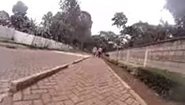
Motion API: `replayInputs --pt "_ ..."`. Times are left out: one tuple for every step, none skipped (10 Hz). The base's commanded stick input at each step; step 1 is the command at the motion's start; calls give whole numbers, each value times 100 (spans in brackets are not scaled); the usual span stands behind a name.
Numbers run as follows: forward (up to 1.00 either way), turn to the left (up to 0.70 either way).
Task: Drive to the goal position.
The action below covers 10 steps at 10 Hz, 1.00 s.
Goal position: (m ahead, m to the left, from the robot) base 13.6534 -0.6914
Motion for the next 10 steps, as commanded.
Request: replayInputs --pt "50 0" --pt "50 0" --pt "50 0" --pt "50 0" --pt "50 0" --pt "50 0" --pt "50 0" --pt "50 0" --pt "50 0" --pt "50 0"
